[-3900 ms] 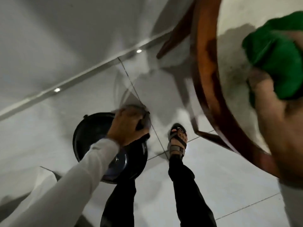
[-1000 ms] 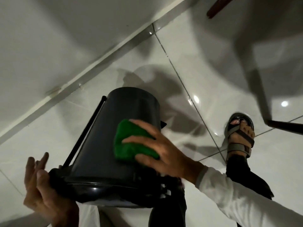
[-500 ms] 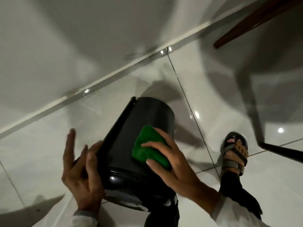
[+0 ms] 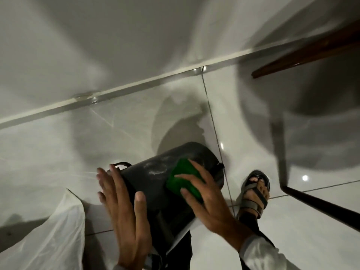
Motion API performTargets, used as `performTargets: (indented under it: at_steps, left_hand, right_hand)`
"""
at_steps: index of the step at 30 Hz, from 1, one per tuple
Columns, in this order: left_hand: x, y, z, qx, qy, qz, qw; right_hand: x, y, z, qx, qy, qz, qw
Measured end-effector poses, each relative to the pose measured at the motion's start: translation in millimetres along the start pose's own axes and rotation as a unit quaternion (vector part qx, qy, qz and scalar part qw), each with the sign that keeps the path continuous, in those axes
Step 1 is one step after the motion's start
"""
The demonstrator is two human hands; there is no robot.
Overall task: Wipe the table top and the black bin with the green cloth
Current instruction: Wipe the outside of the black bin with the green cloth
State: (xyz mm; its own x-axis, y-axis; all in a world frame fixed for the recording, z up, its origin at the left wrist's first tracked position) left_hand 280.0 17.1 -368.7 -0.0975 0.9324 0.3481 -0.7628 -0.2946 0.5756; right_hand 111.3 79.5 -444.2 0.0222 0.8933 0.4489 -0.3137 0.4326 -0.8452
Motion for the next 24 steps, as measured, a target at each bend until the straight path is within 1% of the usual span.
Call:
performTargets:
  at_steps: [3, 4, 5, 6, 7, 9, 10, 12, 13, 14, 15, 16, 17, 19, 20, 21, 22, 23, 24]
  left_hand:
    - [14, 4, -10, -0.025, -0.004, -0.021, 0.999]
    - [24, 2, -12, -0.021, -0.008, -0.023, 0.999]
    - [34, -3, -13, -0.005, -0.007, -0.015, 1.000]
    - [41, -9, -11, 0.017, 0.001, -0.003, 1.000]
    - [43, -17, -7, 0.032, 0.012, 0.009, 0.999]
    - [37, -35, 0, 0.024, 0.017, 0.036, 0.999]
    - [32, -44, -2, 0.013, 0.006, 0.050, 0.999]
    - [27, -53, -14, 0.013, -0.018, 0.066, 0.998]
    - [27, -51, -24, 0.018, -0.022, 0.065, 0.997]
    - [29, -48, -33, 0.020, -0.016, 0.063, 0.998]
    - [31, -47, -39, 0.015, -0.004, 0.058, 0.998]
    - [31, -47, -41, 0.009, 0.010, 0.047, 0.999]
    - [33, -50, -47, 0.007, 0.017, 0.037, 0.999]
    - [35, -61, -44, 0.010, 0.022, 0.023, 0.999]
    - [36, -67, -39, 0.018, 0.022, 0.017, 0.999]
    - [40, -71, -37, 0.025, 0.017, 0.010, 0.999]
    - [42, -73, -38, 0.032, 0.013, 0.002, 0.999]
    - [44, -72, -39, 0.030, 0.008, -0.007, 0.999]
    - [44, -70, -41, 0.023, 0.002, -0.015, 1.000]
  right_hand:
    - [25, -12, -17, -0.004, -0.027, 0.067, 0.997]
    - [29, -10, -22, 0.004, -0.035, 0.080, 0.996]
    - [31, -2, -23, 0.014, -0.032, 0.072, 0.997]
    - [30, 12, -21, 0.025, -0.011, 0.042, 0.999]
    - [26, 31, -17, 0.034, 0.025, -0.001, 0.999]
    - [13, 72, 0, 0.031, 0.110, -0.109, 0.988]
    - [8, 92, 9, 0.012, 0.142, -0.167, 0.975]
    - [0, 122, 25, -0.064, 0.190, -0.272, 0.941]
    - [-1, 130, 30, -0.089, 0.208, -0.299, 0.927]
    - [0, 129, 33, -0.097, 0.214, -0.305, 0.923]
    - [4, 119, 32, -0.102, 0.207, -0.289, 0.929]
    - [10, 101, 27, -0.115, 0.191, -0.245, 0.944]
    - [25, 84, 22, -0.134, 0.161, -0.183, 0.960]
    - [54, 41, 10, -0.144, 0.083, -0.054, 0.985]
    - [64, 29, 6, -0.129, 0.037, -0.007, 0.991]
    - [72, 31, 3, -0.112, 0.005, 0.020, 0.994]
    - [71, 41, 6, -0.108, 0.005, 0.023, 0.994]
    - [63, 55, 11, -0.112, 0.038, -0.007, 0.993]
    - [49, 74, 17, -0.128, 0.093, -0.067, 0.985]
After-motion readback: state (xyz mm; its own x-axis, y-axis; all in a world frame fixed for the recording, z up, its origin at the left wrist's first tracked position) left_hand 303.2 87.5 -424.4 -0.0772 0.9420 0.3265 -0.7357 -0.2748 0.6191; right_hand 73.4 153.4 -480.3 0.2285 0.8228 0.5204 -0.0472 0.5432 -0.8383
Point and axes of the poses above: each hand's wrist, its own x-axis away from the middle knuckle, its own z-axis out of the back of the hand, y = z × x, the point moved 5 cm from there along -x, towards the middle knuckle
